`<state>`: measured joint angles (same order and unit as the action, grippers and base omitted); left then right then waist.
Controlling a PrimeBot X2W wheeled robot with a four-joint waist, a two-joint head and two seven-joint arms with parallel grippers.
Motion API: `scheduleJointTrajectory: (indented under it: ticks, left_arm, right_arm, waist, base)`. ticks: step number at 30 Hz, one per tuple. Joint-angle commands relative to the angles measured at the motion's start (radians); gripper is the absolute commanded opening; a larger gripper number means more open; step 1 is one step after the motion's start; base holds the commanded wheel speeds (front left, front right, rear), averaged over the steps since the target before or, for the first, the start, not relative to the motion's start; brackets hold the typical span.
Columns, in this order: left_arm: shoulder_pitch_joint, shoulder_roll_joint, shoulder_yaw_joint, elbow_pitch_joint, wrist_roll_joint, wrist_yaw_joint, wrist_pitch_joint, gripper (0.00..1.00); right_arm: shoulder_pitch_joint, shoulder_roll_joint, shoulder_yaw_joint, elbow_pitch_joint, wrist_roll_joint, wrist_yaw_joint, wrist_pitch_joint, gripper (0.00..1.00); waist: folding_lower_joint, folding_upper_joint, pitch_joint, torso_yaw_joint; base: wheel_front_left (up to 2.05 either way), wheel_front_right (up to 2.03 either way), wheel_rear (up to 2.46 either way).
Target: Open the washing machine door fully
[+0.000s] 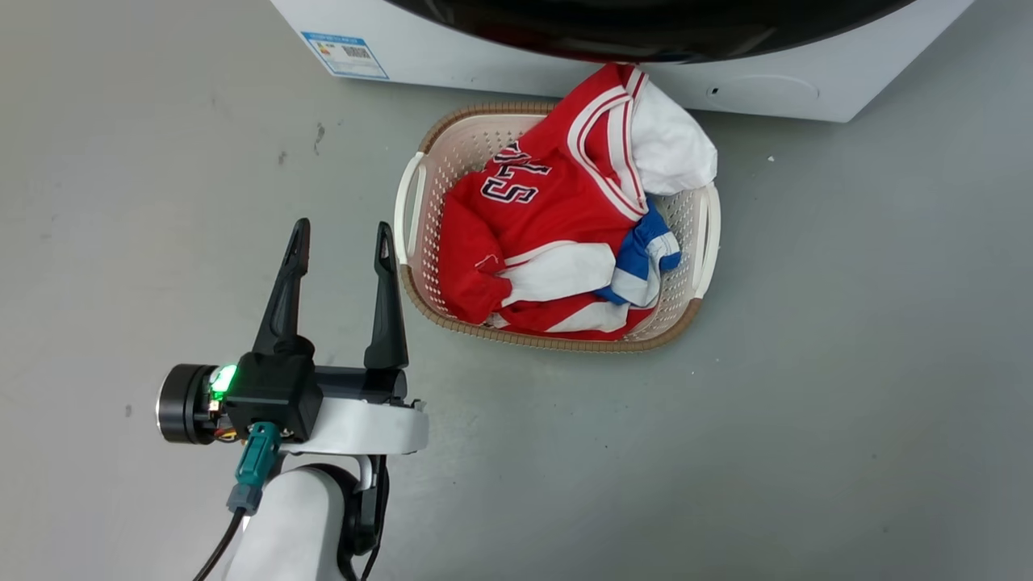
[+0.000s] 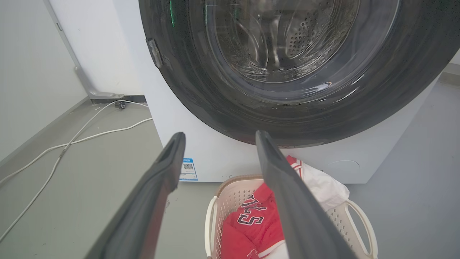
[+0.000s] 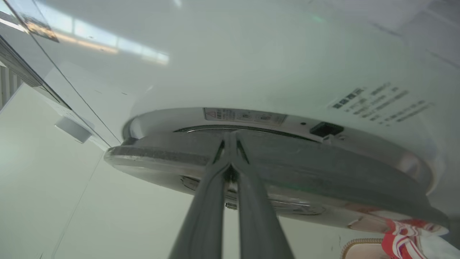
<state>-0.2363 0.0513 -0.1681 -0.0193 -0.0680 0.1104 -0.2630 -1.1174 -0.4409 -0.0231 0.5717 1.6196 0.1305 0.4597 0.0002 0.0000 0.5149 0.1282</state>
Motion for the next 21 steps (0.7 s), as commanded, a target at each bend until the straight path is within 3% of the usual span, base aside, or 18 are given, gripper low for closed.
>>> scheduleJointTrajectory:
  ticks: [1, 12, 21]
  left_arm:
    - [-0.02, -0.001, -0.005, -0.003, -0.005, 0.005, -0.003, 1.0]
    - [-0.038, -0.001, -0.025, 0.001, -0.023, 0.015, -0.003, 1.0]
    - [-0.025, -0.001, -0.005, 0.011, -0.013, 0.014, -0.003, 1.0]
  right_arm:
    - [-0.032, -0.011, 0.02, 0.016, -0.02, 0.0, 0.013, 0.0]
    - [-0.182, -0.03, 0.122, 0.143, -0.123, 0.0, 0.075, 0.0]
    - [-0.122, 0.011, 0.178, 0.114, -0.131, 0.001, 0.163, 0.0]
  waist:
    - [-0.0002, 0.0, 0.015, 0.007]
    - [-0.0002, 0.0, 0.055, 0.033]
    - [-0.0002, 0.0, 0.031, 0.012]
  base:
    - [0.0, 0.0, 0.0]
    - [0.0, 0.0, 0.0]
    - [0.0, 0.0, 0.0]
